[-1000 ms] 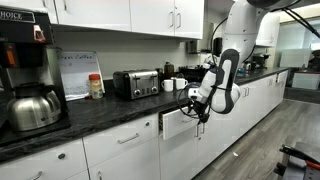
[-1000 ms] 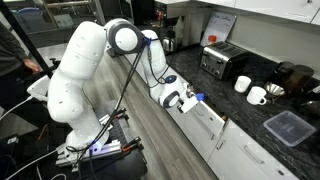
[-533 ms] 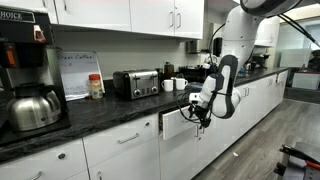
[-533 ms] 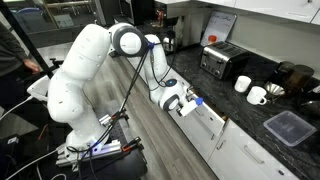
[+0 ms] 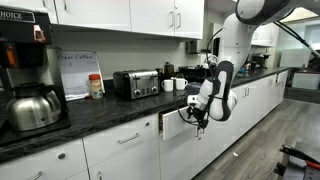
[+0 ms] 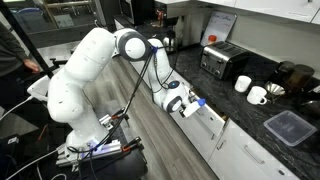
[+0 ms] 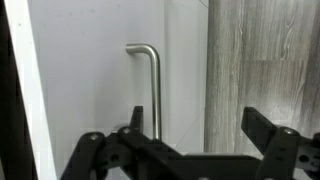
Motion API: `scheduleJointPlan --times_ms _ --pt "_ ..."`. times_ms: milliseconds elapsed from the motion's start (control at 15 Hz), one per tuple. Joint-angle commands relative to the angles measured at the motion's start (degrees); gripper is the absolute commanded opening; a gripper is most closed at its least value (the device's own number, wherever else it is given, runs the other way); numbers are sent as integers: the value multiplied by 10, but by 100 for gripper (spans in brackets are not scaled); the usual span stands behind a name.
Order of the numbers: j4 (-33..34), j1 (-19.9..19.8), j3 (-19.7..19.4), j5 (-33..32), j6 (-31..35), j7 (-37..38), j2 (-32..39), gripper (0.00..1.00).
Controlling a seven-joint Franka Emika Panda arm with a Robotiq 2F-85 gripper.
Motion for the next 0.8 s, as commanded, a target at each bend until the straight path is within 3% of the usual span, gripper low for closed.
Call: scheduleJointPlan --times_ms 0,467,733 --pt "29 -13 4 -25 -1 14 24 100" --pt "-15 -28 17 -53 -6 40 15 100" --pt "-44 -18 7 -58 -8 52 -4 100"
